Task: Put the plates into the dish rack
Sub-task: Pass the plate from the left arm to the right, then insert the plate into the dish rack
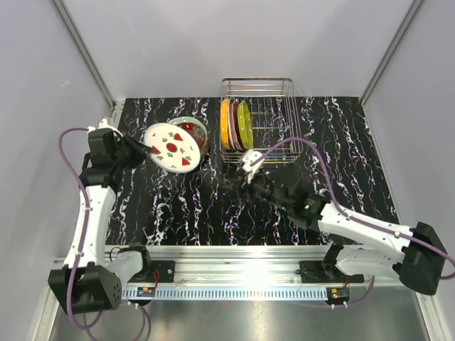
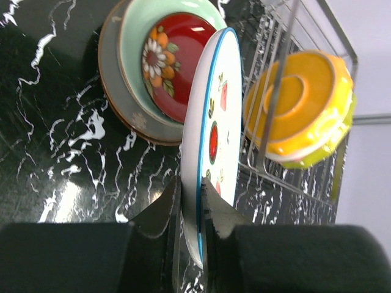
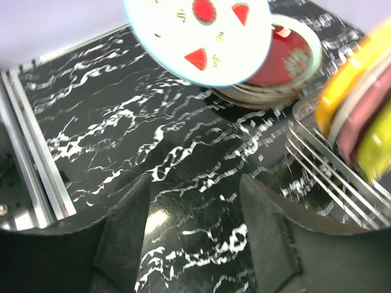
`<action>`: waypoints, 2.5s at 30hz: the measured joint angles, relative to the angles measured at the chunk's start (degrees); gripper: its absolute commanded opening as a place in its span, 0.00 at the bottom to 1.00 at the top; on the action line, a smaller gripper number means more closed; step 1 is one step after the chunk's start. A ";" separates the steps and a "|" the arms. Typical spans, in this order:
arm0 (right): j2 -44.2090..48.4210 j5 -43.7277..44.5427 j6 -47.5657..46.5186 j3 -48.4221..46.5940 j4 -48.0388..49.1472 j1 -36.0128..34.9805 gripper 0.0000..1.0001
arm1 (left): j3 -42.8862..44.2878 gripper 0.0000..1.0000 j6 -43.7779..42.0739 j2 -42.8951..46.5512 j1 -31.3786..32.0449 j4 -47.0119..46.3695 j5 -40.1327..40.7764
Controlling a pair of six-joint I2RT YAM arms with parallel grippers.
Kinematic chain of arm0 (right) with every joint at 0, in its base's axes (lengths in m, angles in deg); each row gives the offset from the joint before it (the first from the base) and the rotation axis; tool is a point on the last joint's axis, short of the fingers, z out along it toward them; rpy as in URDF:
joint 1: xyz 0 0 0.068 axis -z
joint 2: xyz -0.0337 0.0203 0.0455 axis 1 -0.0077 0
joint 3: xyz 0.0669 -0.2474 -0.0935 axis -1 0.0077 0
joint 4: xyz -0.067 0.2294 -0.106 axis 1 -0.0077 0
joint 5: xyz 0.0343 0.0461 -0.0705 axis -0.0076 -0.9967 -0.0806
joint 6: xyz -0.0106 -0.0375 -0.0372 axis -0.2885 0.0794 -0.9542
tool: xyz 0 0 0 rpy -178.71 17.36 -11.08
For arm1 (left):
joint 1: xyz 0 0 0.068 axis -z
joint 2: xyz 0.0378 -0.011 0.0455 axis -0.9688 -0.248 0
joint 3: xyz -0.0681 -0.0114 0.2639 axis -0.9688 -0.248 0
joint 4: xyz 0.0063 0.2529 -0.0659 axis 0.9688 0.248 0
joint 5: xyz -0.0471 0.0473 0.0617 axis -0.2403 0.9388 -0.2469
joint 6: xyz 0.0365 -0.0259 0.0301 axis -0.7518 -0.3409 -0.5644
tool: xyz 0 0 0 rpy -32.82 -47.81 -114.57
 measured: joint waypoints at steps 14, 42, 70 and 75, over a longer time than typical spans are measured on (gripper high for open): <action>-20.46 18.23 -22.03 -9.64 4.83 -21.22 0.82 | -9.90 0.00 0.81 11.47 0.74 6.62 -8.72; -38.97 40.83 -37.90 -21.51 12.50 -25.88 0.08 | -11.96 0.35 7.80 16.68 0.68 6.03 -16.92; 3.30 29.44 -8.26 -7.91 -0.48 2.82 0.00 | -3.93 0.90 -10.88 16.04 0.83 4.48 0.44; 5.14 24.02 -1.29 -7.93 -1.33 16.41 0.00 | -8.50 0.91 -12.41 15.98 0.83 3.08 2.34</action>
